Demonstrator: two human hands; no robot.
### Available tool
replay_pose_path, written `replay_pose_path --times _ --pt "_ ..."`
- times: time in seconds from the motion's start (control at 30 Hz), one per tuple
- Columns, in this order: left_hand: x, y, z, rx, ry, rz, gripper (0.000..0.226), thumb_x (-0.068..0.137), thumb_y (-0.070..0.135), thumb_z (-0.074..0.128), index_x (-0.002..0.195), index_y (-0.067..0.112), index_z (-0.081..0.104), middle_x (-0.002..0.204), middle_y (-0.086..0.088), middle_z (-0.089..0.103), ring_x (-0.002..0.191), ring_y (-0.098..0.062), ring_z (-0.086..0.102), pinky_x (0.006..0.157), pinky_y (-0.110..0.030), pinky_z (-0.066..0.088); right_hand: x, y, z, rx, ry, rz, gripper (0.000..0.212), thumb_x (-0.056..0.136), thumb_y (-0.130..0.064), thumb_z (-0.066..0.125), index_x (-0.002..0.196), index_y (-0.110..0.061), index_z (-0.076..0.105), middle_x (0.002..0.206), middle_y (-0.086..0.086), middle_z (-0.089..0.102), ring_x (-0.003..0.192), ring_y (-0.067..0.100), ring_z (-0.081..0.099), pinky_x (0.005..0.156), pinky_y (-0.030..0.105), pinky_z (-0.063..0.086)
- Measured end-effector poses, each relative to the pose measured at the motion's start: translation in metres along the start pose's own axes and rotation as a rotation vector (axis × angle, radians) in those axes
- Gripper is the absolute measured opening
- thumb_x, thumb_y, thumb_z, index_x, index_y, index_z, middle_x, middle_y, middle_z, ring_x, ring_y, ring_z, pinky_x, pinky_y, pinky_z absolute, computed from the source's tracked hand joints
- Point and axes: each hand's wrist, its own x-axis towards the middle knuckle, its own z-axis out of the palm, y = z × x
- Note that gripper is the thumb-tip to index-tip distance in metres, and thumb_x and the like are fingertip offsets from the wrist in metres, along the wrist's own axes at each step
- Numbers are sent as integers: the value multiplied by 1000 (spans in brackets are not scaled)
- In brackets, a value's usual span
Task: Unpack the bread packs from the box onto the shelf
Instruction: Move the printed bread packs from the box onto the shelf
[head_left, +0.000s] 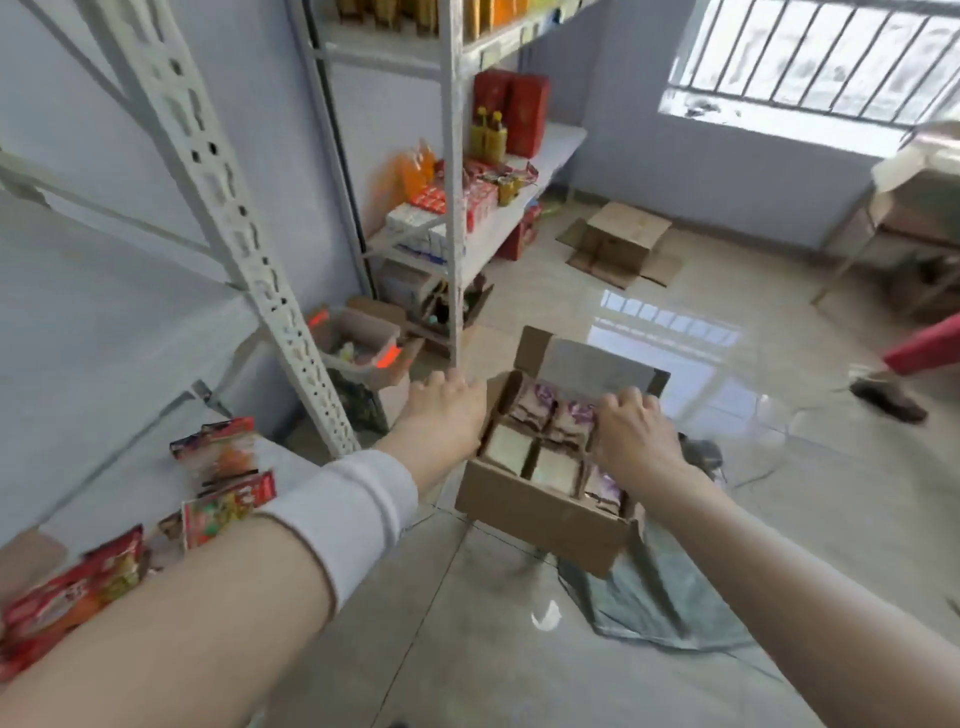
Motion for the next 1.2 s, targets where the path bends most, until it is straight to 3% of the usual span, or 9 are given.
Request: replay_pose_path --times 0.13,0.27,0.53,0.6,0.7,0.83,0.93,1.07,1.2 --pt "46 75 52 -38 -154 80 48 85 25 62 127 14 41 130 -14 44 121 -33 43 97 -45 38 8 90 60 52 -129 184 36 88 -7 46 124 -7 42 128 18 43 120 37 40 94 48 43" --pt "101 120 95 -51 -291 128 49 86 27 62 127 13 40 131 -14 44 123 -32 42 99 -48 37 31 133 105 144 -217 276 28 89 -8 47 116 -7 44 120 15 45 113 34 43 87 44 45" --pt "274 161 199 -215 -410 87 47 85 26 62 126 15 41 129 -12 46 120 -31 44 97 -44 42 141 150 229 370 -435 408 52 89 -34 57 128 -6 38 128 13 44 122 29 42 98 33 38" --pt "317 159 227 -291 -399 9 51 84 30 64 127 15 41 131 -13 45 122 -32 42 100 -46 40 172 148 263 474 -467 476 54 88 -32 59 129 -4 39 129 14 46 123 29 44 101 32 36" --pt "370 149 266 -427 -243 -163 56 85 32 62 131 12 38 135 -15 40 125 -33 39 101 -45 39 215 144 311 584 -514 624 61 86 -34 61 132 0 37 128 17 47 123 30 45 103 33 36" --pt "417 131 309 -608 -84 -401 73 84 34 63 141 8 25 144 -19 28 134 -35 27 109 -44 27 248 131 361 608 -568 810 75 87 -31 61 142 2 21 135 20 43 126 33 42 103 37 35" --pt "440 118 334 -744 -86 -461 77 84 33 64 143 8 22 145 -18 32 136 -33 28 112 -43 25 256 118 381 653 -584 911 75 87 -27 61 144 -9 16 136 21 39 126 37 39 101 42 35" --pt "457 106 345 -871 -142 -475 80 80 34 69 142 7 25 140 -14 41 130 -30 41 108 -44 35 254 121 387 684 -568 977 70 85 -29 63 141 -18 22 126 20 51 120 40 43 98 43 36" --pt "467 103 339 -914 -188 -514 86 72 39 75 140 9 30 135 -11 50 125 -29 48 104 -43 41 250 129 380 767 -512 1015 67 80 -27 70 131 -6 32 122 20 59 116 39 51 94 42 41"
